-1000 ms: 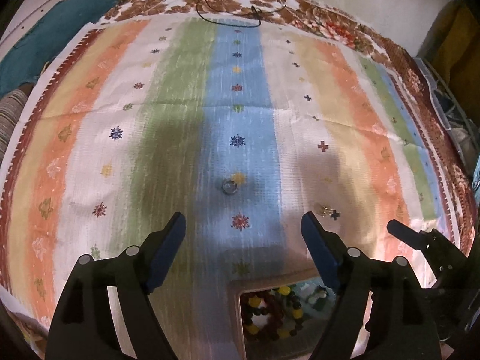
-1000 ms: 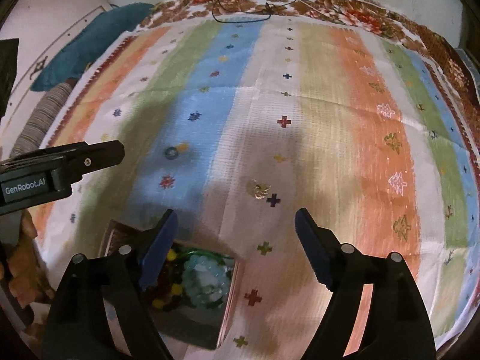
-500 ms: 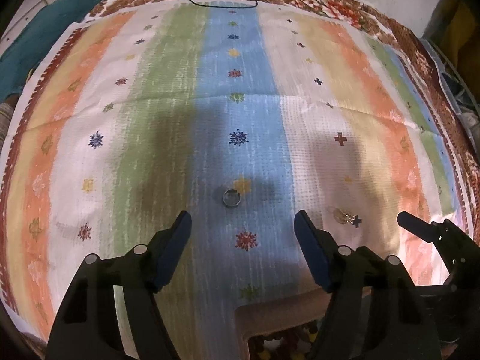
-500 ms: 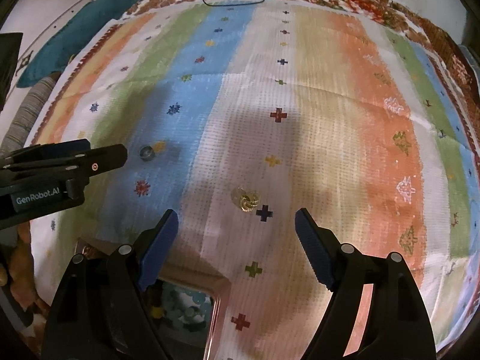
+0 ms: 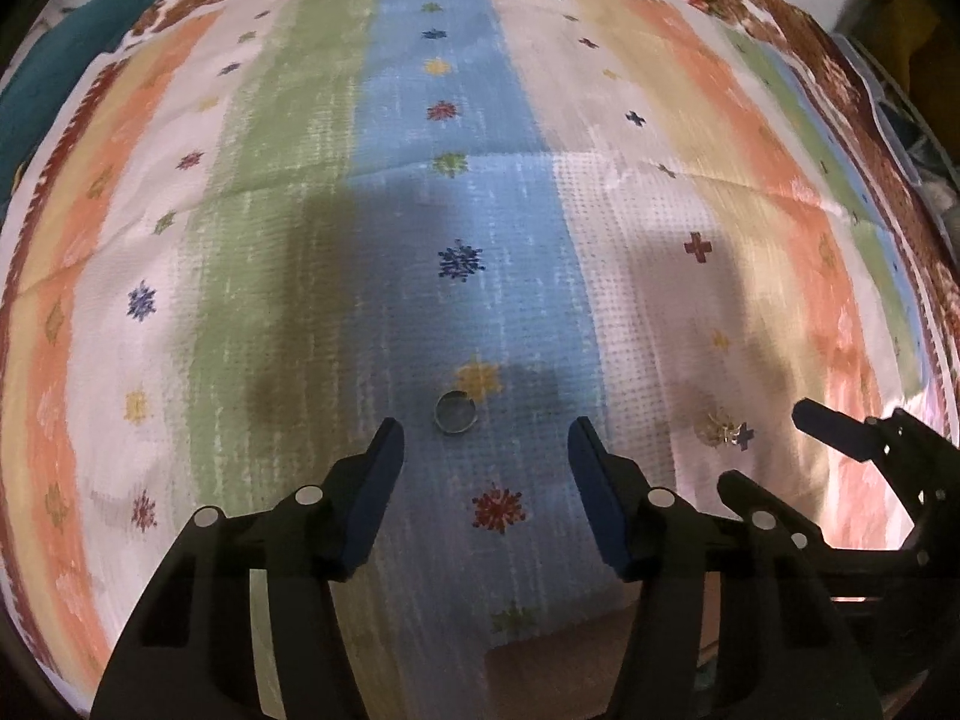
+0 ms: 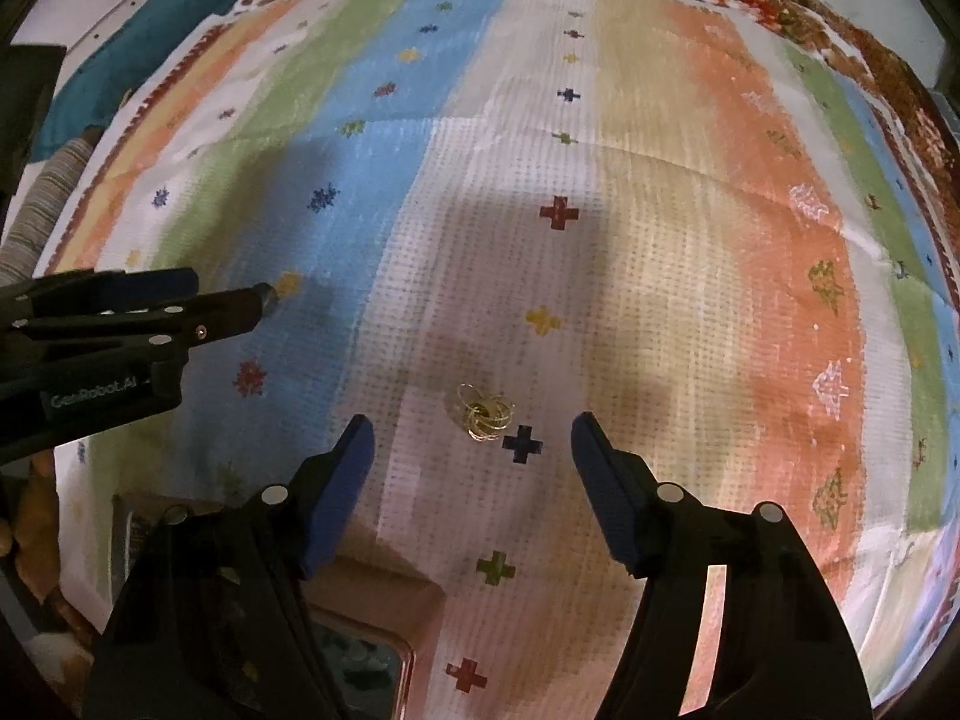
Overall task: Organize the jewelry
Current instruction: 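Move both open tools over the silver ring and gold charm, then grasp the silver ring with the left tool while the right tool grasps the gold charm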
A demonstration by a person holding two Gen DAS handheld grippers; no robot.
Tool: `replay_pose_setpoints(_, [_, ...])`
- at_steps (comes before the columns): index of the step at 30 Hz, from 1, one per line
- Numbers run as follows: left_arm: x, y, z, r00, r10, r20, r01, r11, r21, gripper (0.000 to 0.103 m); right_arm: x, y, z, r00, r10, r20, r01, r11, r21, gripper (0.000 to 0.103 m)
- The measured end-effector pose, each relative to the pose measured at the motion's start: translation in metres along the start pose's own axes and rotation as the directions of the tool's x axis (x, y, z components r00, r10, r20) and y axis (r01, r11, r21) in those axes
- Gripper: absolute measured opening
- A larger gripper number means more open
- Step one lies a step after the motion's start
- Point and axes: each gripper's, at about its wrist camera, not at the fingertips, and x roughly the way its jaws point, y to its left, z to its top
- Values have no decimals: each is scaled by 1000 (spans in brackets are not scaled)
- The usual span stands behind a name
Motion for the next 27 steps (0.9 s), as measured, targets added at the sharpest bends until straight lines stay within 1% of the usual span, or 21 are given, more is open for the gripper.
replay_pose_setpoints(5, [9, -2, 5, 1000, 17, -12, -17, 1000, 21, 53, 8, -3, 1, 1000, 19, -19, -19, 1000, 17, 68])
replay_pose_setpoints(7, [13, -1, 7, 999, 28, -18, -28, 999, 24, 53, 11, -2, 2, 1000, 20, -23, -20, 1000, 17, 62])
replay_pose_setpoints(11, [20, 4, 9, 999, 36, -29, -36, 999, 16, 48, 16, -3, 3, 999, 35, -36, -34, 999, 23, 57])
replay_pose_setpoints(13, [23, 6, 10, 999, 43, -34, -42, 999, 15, 46, 19, -3, 3, 998, 38, -42, -37, 999, 23, 52])
replay_pose_setpoints(15, [25, 6, 11, 998, 43, -39, -42, 999, 26, 45, 22, -5, 3, 998, 51, -48, -50, 998, 30, 50])
replay_pose_setpoints(18, [30, 2, 13, 998, 45, -46, -43, 998, 42, 43, 25, -6, 4, 998, 46, -49, -45, 999, 25, 47])
replay_pose_setpoints(20, [34, 1, 14, 997, 53, -50, -50, 997, 50, 39, 25, -6, 5, 998, 47, -47, -46, 999, 27, 43])
replay_pose_setpoints(21, [34, 1, 13, 997, 64, -53, -61, 997, 53, 33, 25, -6, 5, 998, 47, -47, -46, 999, 27, 39])
replay_pose_setpoints(23, [37, 2, 13, 996, 76, -55, -73, 996, 55, 32, 26, -5, 5, 998, 49, -48, -47, 998, 27, 35])
replay_pose_setpoints(24, [38, 3, 13, 995, 77, -56, -74, 996, 56, 31, 27, -5, 6, 998, 50, -50, -49, 998, 27, 31])
replay_pose_setpoints(25, [38, 3, 13, 995, 81, -55, -78, 995, 58, 28, 27, -5, 6, 997, 55, -53, -54, 998, 27, 24])
replay_pose_setpoints(27, [38, 4, 14, 995, 89, -50, -86, 995, 59, 24, 27, -7, 7, 996, 73, -56, -71, 997, 37, 21])
